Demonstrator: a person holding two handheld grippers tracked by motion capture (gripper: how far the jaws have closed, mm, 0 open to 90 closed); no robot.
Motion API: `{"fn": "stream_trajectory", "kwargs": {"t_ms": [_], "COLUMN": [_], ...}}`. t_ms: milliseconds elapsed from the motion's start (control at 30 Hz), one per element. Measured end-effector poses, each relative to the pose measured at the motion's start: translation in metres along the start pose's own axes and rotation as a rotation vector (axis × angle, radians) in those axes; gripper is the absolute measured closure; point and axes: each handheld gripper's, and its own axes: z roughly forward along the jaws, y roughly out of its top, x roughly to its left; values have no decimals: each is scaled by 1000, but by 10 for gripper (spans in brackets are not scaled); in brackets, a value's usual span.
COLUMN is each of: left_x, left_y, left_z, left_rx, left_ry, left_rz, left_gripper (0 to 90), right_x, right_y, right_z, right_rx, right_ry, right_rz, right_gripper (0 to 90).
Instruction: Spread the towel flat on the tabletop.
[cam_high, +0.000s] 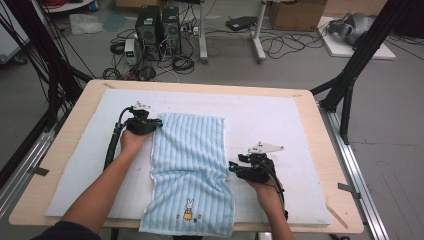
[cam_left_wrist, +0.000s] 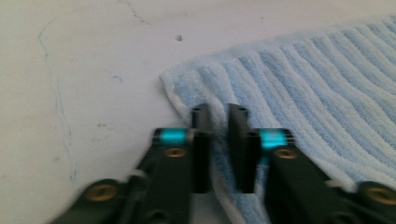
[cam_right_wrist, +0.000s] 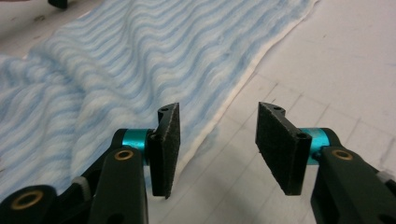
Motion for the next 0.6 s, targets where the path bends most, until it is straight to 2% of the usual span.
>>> {"fn": "stream_trajectory", "kwargs": {"t_ms": [33, 133, 200, 300, 333, 400, 467, 533, 600], "left_x": [2, 5, 7, 10, 10, 10, 8, 6, 2], "left_y": [1, 3, 3, 2, 1, 0, -2, -3, -3], "left_z": [-1, -6, -8, -8, -8, -6, -4, -2, 0], "left_rx": [-12, -34, -41, -34, -27, -3, 9, 25, 24], "left_ry": [-2, -2, -10, -26, -24, -42, -52, -65, -60], "left_rz": [-18, -28, -28, -37, -36, -35, -29, -13, 15], "left_gripper": [550, 478, 475, 483, 486, 496, 498, 508, 523], "right_x": [-2, -13, -20, -30, -33, -37, -40, -42, -43], "right_y": [2, 13, 22, 39, 45, 55, 63, 68, 72], "right_z": [1, 9, 18, 38, 47, 65, 82, 98, 113], "right_rx": [0, -16, -28, -18, -3, 43, 61, 82, 114], "right_ry": [-13, -46, -59, -76, -84, -97, -116, -137, -160], "right_rz": [7, 18, 36, 28, 15, 18, 12, 19, 13], "right_gripper": [479, 460, 451, 447, 447, 449, 464, 493, 512]}}
